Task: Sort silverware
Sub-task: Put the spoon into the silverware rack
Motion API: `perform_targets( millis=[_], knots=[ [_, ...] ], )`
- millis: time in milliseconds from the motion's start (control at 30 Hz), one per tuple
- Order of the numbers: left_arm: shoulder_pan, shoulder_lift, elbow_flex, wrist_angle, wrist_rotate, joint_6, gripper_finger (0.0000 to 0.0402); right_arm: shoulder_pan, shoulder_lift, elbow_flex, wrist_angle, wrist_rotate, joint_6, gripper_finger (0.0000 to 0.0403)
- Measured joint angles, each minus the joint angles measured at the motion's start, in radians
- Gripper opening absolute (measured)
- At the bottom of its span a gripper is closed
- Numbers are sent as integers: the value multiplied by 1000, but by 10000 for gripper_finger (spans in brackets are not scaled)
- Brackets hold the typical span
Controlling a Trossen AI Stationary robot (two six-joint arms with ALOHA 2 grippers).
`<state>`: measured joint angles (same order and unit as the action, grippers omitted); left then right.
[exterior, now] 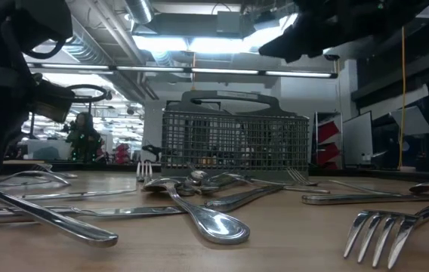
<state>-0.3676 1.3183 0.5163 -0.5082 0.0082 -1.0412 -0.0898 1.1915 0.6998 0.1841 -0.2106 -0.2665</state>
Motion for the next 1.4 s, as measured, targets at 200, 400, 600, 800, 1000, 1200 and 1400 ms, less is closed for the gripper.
perform_targets(
  millis=[200,400,600,800,1000,1200,1400],
  knots=[
    [0,29,2,-13,-14,-8,22,76,0,0,0,0,0,83],
    [1,9,2,-9,-8,-8,11,120,0,0,0,0,-1,83],
    [3,-36,6,9,-27,-3,5,140,0,0,0,18,-2,83],
    [3,-116,9,11,-13,-6,3,143,0,0,-1,43,-2,83],
    [5,-210,10,89,-14,-3,3,143,1,0,-1,43,-3,83],
    [51,-286,11,307,-145,106,3,143,1,0,-2,75,-14,82],
    [133,-266,13,791,-322,463,3,143,1,0,-1,161,-60,82]
  ],
)
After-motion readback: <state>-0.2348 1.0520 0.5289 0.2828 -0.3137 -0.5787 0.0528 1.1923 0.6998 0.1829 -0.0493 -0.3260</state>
